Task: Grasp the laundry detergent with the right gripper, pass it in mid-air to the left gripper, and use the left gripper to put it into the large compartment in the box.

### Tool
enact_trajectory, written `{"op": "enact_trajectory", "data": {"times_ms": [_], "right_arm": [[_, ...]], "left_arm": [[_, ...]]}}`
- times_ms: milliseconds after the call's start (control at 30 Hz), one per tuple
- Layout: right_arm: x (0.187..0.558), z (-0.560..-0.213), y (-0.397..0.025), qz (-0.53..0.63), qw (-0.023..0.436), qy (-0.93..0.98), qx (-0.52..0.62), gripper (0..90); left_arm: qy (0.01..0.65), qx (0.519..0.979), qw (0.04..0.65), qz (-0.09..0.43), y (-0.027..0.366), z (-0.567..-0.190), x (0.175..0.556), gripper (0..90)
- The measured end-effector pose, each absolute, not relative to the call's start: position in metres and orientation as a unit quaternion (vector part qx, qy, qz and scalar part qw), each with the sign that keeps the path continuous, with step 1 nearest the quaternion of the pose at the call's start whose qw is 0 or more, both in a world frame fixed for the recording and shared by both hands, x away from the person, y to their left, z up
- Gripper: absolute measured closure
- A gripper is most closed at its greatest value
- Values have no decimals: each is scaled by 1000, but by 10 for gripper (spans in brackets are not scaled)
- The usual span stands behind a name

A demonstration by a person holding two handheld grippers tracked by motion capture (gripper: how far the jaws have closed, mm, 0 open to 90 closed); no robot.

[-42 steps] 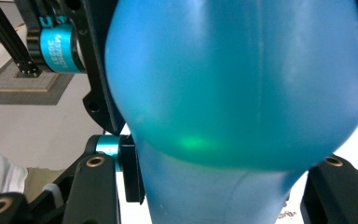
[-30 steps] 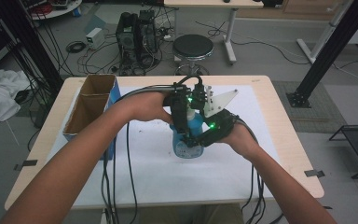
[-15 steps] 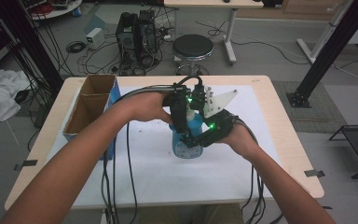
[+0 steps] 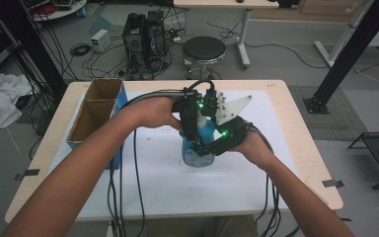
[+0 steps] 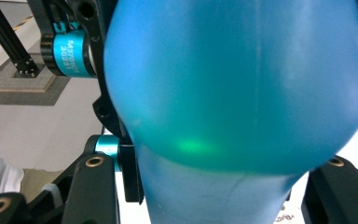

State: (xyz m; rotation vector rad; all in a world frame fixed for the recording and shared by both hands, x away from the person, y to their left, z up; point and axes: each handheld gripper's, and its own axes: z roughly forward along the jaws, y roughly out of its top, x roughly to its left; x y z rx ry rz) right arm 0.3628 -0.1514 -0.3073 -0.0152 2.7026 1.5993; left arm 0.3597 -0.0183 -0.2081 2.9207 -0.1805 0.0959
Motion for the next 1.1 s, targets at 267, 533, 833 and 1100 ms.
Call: {"op": "enact_trajectory", "data": {"times_ms": [267,533,833,1100], "right_arm": [[364,-305,-165,511,2,859,-25,199],[358,-305,-194,462,13,886,40,113],[356,-306,-220,415,-16,909,25,113],[359,-305,-233,317,-19,946,57,111]], "left_arm": [[-60,993,99,33,-11,-203,361,377],[-46,994,97,38,3,-198,364,377],[-25,994,94,40,13,-192,368,377],[-1,995,92,46,24,-180,374,376]]}}
